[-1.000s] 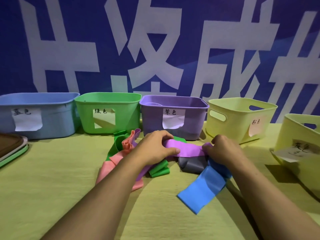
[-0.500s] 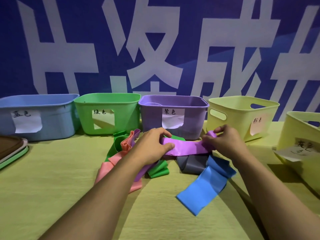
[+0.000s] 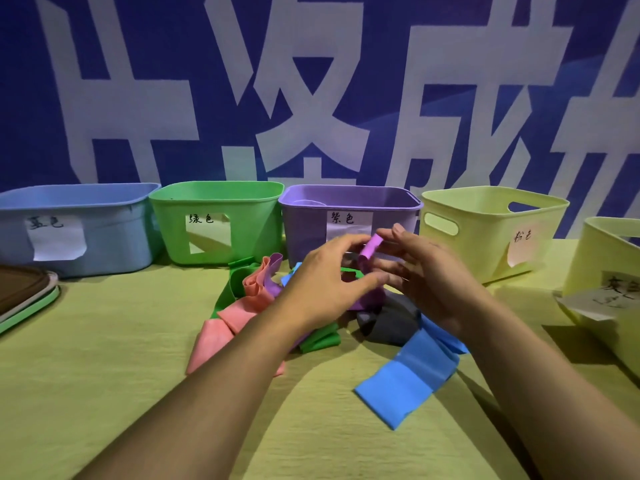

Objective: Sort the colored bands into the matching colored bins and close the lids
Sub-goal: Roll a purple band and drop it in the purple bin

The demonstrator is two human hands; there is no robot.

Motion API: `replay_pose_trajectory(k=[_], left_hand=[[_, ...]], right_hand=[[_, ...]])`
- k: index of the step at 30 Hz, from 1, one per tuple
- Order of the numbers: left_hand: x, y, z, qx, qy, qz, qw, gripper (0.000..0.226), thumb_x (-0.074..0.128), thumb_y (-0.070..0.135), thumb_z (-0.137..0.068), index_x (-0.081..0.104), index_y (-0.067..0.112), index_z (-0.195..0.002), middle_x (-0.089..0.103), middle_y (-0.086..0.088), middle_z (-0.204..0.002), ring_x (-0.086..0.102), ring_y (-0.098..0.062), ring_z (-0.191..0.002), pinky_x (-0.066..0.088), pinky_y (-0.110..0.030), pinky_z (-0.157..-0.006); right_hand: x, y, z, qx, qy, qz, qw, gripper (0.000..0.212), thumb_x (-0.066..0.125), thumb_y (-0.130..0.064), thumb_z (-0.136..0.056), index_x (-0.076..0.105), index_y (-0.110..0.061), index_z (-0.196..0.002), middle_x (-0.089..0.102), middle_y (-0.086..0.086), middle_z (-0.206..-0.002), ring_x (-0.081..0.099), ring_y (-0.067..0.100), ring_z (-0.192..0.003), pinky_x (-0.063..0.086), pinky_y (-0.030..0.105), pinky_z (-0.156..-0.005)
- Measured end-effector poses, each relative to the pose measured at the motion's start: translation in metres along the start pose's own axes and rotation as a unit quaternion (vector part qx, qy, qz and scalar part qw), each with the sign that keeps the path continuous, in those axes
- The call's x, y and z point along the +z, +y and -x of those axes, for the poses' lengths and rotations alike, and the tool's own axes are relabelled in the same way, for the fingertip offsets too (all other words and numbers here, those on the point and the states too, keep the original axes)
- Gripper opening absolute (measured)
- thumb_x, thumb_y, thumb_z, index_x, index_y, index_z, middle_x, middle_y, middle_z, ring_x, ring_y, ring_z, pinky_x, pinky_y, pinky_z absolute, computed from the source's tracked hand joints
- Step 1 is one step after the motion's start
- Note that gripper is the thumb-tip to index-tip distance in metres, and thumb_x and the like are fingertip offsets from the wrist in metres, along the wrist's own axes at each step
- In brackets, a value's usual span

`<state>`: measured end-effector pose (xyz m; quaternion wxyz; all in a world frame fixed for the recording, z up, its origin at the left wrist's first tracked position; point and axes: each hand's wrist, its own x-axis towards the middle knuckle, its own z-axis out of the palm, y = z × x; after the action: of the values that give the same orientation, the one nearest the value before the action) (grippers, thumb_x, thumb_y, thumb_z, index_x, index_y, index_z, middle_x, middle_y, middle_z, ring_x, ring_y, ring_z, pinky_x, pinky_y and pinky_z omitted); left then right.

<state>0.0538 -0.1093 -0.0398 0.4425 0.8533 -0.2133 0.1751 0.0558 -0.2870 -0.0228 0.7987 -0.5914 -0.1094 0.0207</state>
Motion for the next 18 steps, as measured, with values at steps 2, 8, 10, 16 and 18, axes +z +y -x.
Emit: replay_pose_trajectory(k=[2,8,10,16,18], left_hand=[[-0.002,-0.003,-0.003,-0.003,0.034,0.036,0.999,0.045,0.081,0.036,-0.087,0.065,0.035,-0.129,0.074,0.015,-0.112,0.07,0.002,-0.101,0.058,-0.036,-0.095],[-0.009,-0.007,-0.008,0.0,0.119,0.079,0.99,0.015,0.067,0.034,-0.099,0.076,0.03,-0.11,0.077,0.011,-0.094,0.072,-0.012,-0.092,0.061,-0.047,-0.086],[-0.012,-0.001,-0.008,0.012,0.14,0.114,0.983,0.01,0.066,0.026,-0.1,0.076,0.027,-0.103,0.076,0.01,-0.09,0.071,-0.008,-0.087,0.061,-0.042,-0.083],[-0.025,0.027,-0.016,0.02,0.197,0.183,0.963,0.012,0.067,0.027,-0.099,0.074,0.031,-0.091,0.077,0.01,-0.082,0.07,-0.007,-0.078,0.064,-0.047,-0.078],[-0.033,0.04,-0.022,0.034,0.204,0.165,0.964,0.012,0.068,0.027,-0.099,0.073,0.033,-0.09,0.076,0.017,-0.081,0.068,0.0,-0.078,0.061,-0.032,-0.077]], right_hand=[[0.002,-0.001,0.001,-0.008,-0.015,0.009,1.0,0.036,0.054,-0.033,-0.103,0.068,-0.008,-0.124,0.074,0.016,-0.119,0.072,0.026,-0.099,0.059,0.035,-0.089],[-0.003,0.006,-0.005,-0.104,0.006,0.087,0.991,0.048,0.069,-0.037,-0.083,0.068,-0.016,-0.126,0.076,0.001,-0.113,0.069,0.017,-0.1,0.053,0.027,-0.08],[-0.005,0.01,-0.004,-0.128,0.0,0.159,0.979,0.052,0.074,-0.037,-0.08,0.067,-0.02,-0.129,0.074,-0.003,-0.12,0.069,0.014,-0.112,0.055,0.025,-0.082],[0.005,0.019,0.002,-0.11,-0.108,0.14,0.978,0.042,0.074,-0.016,-0.086,0.065,-0.008,-0.126,0.076,0.008,-0.115,0.072,0.019,-0.106,0.057,0.027,-0.089],[0.008,0.023,0.002,-0.116,-0.118,0.16,0.973,0.03,0.072,-0.01,-0.09,0.069,-0.003,-0.119,0.077,0.013,-0.109,0.074,0.023,-0.102,0.058,0.03,-0.089]])
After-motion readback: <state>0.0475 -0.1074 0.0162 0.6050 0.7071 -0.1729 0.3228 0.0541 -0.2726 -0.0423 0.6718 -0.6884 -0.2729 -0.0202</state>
